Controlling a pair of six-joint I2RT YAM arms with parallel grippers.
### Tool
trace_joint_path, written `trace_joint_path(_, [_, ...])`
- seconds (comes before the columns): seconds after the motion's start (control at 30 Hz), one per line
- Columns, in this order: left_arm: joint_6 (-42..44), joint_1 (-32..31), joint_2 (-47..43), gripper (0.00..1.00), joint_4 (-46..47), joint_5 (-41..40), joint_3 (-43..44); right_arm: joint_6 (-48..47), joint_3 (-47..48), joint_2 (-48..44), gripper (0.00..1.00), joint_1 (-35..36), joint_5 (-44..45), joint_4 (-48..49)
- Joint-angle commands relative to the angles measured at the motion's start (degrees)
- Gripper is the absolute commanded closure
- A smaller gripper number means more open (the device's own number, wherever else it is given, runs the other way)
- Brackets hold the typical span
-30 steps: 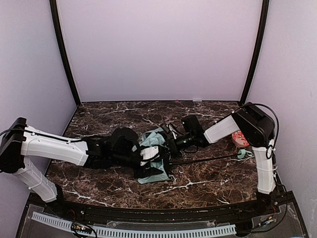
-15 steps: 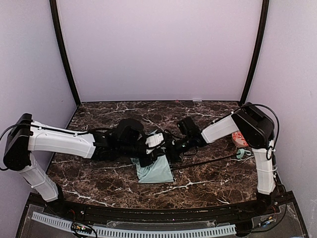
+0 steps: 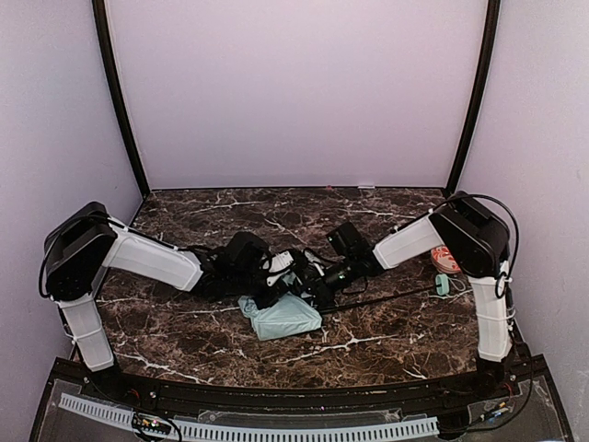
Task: Put away the umbrella
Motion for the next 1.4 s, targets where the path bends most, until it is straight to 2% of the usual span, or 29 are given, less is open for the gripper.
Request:
trace_joint_path(0.0, [-1.24,0.49,1.73,1.00,-1.02,0.09,-5.22,6.41,-3.33,-2.87,0.84,-1.62,8.70,3.76])
trace_joint_path(0.13, [-1.32,0.49,1.99,1.00,-0.43,0.70,-7.51,11.46,-9.50,-9.96,0.69,-4.53,13.67,8.56])
trace_joint_path(0.27, [-0.78,0.49,2.99,1.00,1.06,1.55,-8.24,9.38,-15.32,-19.61,0.60,-5.01,21.10,7.93])
trace_joint_path(0.43, [-0.21,0.58,4.63,1.00,1.42,3.53,-7.46,-3.08,-20.69,-30.08,0.47,1.32,30.01,6.06])
trace_joint_path(0.5, [0.09,0.67,5.13,1.00,1.34,4.34,-7.00,-9.59,-22.42,-32.34,0.38,5.32,32.91,6.53])
trace_joint_path(0.53, [0.21,0.71,5.34,1.00,1.08,4.68,-6.69,-12.46,-22.90,-33.79,0.28,7.54,34.18,6.68])
trace_joint_path(0.6, [0.37,0.82,5.42,1.00,0.82,5.15,-6.65,-18.77,-23.33,-34.60,0.17,11.89,37.26,6.75])
trace_joint_path(0.67, [0.63,0.93,5.55,1.00,0.95,5.93,-6.76,-24.90,-23.61,-34.15,0.13,16.25,41.52,6.98])
trace_joint_path(0.8, [1.16,1.10,6.31,1.00,-0.43,6.32,-6.08,-33.00,-21.72,-28.82,0.10,23.35,49.78,5.95])
trace_joint_path(0.97, [1.11,1.28,6.91,1.00,-0.96,6.84,-5.94,-34.67,-15.07,-21.00,0.11,24.43,51.75,0.94])
trace_joint_path(1.07, [1.21,1.44,6.87,1.00,-1.47,7.71,-5.81,-34.43,-13.08,-17.52,0.13,24.51,55.46,1.72])
trace_joint_path(1.13, [1.33,1.46,6.85,1.00,-1.60,8.82,-5.88,-34.30,-12.83,-15.94,0.16,24.46,56.73,2.26])
trace_joint_path(1.23, [1.68,1.46,6.76,1.00,-1.67,9.84,-5.90,-33.32,-12.63,-14.64,0.26,24.67,57.00,1.67])
trace_joint_path(1.37, [2.55,1.72,5.69,1.00,-2.36,12.48,-5.66,-32.44,-13.01,-14.02,0.33,24.92,59.16,0.18])
